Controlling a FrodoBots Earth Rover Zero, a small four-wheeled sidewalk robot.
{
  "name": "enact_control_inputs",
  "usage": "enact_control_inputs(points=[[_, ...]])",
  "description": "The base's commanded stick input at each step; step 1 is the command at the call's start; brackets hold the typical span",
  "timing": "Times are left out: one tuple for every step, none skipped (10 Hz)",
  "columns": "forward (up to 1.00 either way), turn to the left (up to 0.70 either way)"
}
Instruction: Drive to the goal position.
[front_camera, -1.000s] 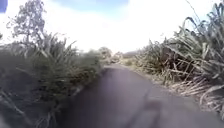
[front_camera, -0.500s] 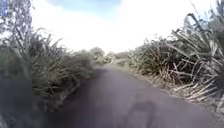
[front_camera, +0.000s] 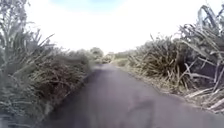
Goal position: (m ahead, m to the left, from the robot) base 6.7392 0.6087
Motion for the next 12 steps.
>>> enact_control_inputs(points=[[0.85,-0.20],[0.85,0.00],[0.85,0.00],[0.85,0.00],[0.85,0.00],[0.85,0.00],[0.85,0.00],[0.85,0.00],[0.85,0.00],[0.85,0.00],[0.85,0.00],[0.85,0.00]])
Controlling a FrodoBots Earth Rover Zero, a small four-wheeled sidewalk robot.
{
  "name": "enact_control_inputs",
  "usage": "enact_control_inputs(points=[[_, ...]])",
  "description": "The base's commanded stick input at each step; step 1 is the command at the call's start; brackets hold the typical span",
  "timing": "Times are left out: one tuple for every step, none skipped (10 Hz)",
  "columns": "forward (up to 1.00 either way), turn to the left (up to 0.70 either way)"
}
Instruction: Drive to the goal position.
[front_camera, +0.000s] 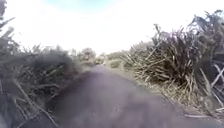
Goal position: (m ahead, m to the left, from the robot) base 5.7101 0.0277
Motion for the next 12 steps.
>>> enact_control_inputs(points=[[0.85,0.00],[0.85,0.00],[0.85,0.00],[0.85,0.00],[0.85,0.00],[0.85,0.00],[0.85,0.00],[0.85,0.00],[0.85,0.00],[0.85,0.00],[0.85,0.00],[0.85,0.00]])
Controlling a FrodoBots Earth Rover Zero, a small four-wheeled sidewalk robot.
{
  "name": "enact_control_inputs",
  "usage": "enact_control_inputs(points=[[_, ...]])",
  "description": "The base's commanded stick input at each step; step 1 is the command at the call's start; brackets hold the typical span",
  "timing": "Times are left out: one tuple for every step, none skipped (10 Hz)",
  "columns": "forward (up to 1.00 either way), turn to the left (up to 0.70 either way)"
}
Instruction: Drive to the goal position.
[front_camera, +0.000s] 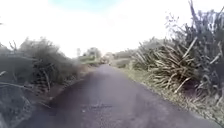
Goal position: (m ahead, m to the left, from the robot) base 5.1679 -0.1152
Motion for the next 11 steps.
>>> enact_control_inputs(points=[[0.85,0.00],[0.85,0.00],[0.85,0.00],[0.85,0.00],[0.85,0.00],[0.85,0.00],[0.85,0.00],[0.85,0.00],[0.85,0.00],[0.85,0.00],[0.85,0.00]])
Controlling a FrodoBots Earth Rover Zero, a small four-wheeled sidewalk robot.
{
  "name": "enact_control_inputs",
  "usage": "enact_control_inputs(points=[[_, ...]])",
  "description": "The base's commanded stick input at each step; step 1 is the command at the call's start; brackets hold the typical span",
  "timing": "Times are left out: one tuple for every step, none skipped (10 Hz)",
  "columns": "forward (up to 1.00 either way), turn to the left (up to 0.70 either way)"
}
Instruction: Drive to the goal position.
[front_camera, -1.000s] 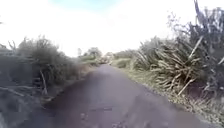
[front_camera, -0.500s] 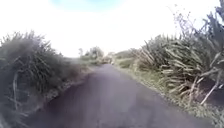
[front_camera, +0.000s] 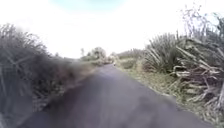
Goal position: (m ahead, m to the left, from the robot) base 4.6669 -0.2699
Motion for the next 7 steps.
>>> enact_control_inputs(points=[[0.85,0.00],[0.85,0.00],[0.85,0.00],[0.85,0.00],[0.85,0.00],[0.85,-0.04],[0.85,-0.10]])
